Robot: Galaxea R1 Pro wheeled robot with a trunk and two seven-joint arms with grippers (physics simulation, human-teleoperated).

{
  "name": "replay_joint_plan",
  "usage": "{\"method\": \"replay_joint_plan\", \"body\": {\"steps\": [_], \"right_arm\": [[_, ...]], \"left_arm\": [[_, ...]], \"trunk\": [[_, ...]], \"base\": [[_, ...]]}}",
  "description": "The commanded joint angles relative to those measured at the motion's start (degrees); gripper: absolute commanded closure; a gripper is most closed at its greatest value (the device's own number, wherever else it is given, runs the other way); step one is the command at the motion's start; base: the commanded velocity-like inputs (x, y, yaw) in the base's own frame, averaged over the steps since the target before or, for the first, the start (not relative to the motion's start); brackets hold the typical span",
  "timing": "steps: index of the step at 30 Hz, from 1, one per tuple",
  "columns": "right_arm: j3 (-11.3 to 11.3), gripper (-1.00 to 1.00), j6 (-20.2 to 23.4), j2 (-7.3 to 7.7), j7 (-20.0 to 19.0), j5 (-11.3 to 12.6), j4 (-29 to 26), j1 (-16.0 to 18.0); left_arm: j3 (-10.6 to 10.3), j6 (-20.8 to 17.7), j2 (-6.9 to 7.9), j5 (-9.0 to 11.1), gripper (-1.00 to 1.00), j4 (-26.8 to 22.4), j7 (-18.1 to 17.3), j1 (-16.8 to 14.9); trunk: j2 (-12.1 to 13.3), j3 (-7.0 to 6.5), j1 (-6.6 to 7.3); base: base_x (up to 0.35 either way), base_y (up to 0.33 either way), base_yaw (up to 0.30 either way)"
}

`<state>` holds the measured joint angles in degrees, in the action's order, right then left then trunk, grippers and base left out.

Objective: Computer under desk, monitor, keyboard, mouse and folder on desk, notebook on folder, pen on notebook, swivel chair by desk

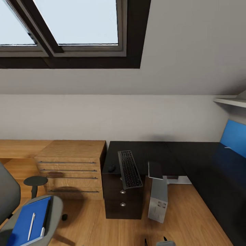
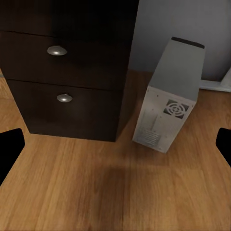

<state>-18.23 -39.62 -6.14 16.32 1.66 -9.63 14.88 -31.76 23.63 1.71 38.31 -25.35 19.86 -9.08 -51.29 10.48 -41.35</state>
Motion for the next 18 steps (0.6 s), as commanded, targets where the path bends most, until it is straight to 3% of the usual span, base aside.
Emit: {"method": "replay_joint_plan", "body": {"steps": [1, 8, 15, 18], "right_arm": [[-0.5, -1.0, -0.1, 0.0, 0.4, 0.2, 0.1, 0.1], [-0.5, -1.0, -0.2, 0.05, 0.4, 0.1, 0.0, 0.1], [-0.3, -1.0, -0.3, 0.03, 0.5, 0.3, -0.6, 0.1], [-0.2, -1.0, 0.1, -0.21, 0.6, 0.6, -3.0, 0.1]], "left_arm": [[-0.5, 0.2, 0.08, 0.3, -1.0, -0.1, 0.5, -0.1], [-0.3, 0.3, 0.98, 0.4, -1.0, -3.9, 0.6, 0.0], [-0.3, 0.1, 4.4, 0.7, -1.0, -11.3, 0.7, 0.5], [-0.3, -1.1, 6.35, 0.8, -1.0, -18.5, 0.9, 2.6]], "trunk": [[-0.5, 0.27, -0.24], [-3.3, 1.53, -1.77], [-6.1, 2.78, -3.31], [-7.3, 3.32, -3.97]], "base": [[0.0, 0.0, 0.0], [0.0, 0.0, 0.0], [0.0, 0.0, 0.0], [0.0, 0.0, 0.0]]}}
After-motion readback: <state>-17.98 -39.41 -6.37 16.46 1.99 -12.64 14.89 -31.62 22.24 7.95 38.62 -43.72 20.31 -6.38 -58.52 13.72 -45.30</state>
